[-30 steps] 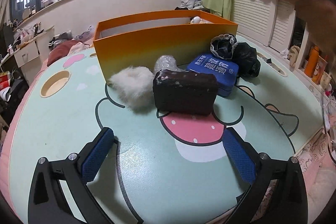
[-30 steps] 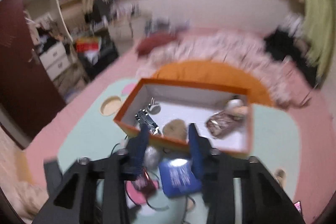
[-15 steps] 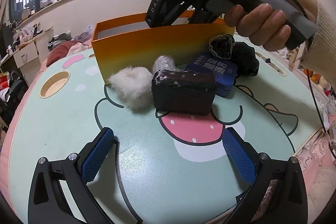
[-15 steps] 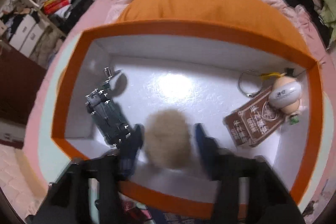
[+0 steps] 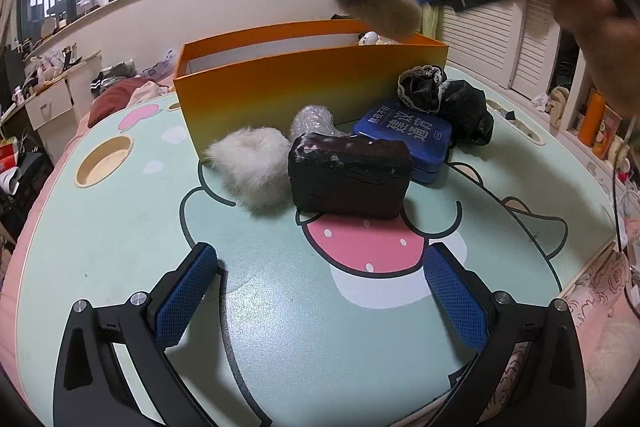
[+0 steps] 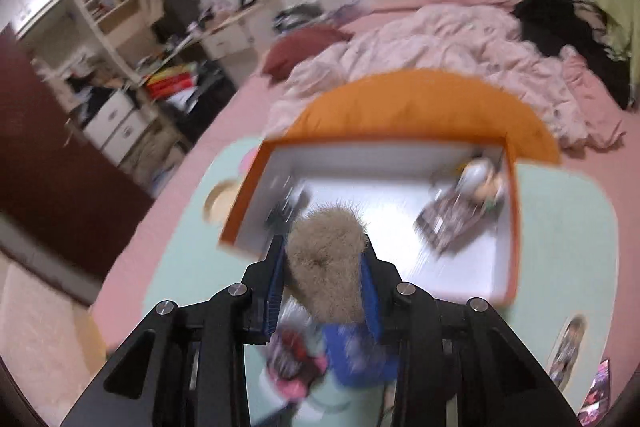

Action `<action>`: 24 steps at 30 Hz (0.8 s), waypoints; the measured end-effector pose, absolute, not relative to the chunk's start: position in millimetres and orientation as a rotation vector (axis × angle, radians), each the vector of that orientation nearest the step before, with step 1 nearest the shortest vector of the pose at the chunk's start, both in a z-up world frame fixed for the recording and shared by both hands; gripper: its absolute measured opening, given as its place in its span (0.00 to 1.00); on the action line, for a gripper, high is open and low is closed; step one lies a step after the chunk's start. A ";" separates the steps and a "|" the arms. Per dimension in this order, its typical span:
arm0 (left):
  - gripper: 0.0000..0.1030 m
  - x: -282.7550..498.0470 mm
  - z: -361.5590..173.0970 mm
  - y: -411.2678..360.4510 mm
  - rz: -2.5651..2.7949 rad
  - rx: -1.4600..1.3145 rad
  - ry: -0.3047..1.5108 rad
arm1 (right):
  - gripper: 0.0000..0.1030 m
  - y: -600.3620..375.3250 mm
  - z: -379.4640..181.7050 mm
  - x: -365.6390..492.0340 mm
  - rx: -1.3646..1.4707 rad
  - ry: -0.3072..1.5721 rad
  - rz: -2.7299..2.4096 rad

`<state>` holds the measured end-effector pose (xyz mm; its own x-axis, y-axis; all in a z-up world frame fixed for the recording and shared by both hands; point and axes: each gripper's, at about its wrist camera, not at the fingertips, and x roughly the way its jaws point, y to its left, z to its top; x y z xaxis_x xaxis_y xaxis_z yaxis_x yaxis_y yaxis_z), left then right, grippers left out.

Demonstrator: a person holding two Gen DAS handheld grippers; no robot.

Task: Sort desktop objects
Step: 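Grasp the brown fluffy pompom in the box with the right gripper, set it on the table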

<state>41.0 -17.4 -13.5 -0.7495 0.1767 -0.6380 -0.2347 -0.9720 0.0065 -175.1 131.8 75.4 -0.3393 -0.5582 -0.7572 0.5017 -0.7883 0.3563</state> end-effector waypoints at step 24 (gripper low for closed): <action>1.00 39.8 -13.4 -20.1 2.763 -0.995 0.123 | 0.92 185.7 -32.0 -39.7 1.069 0.276 -2.609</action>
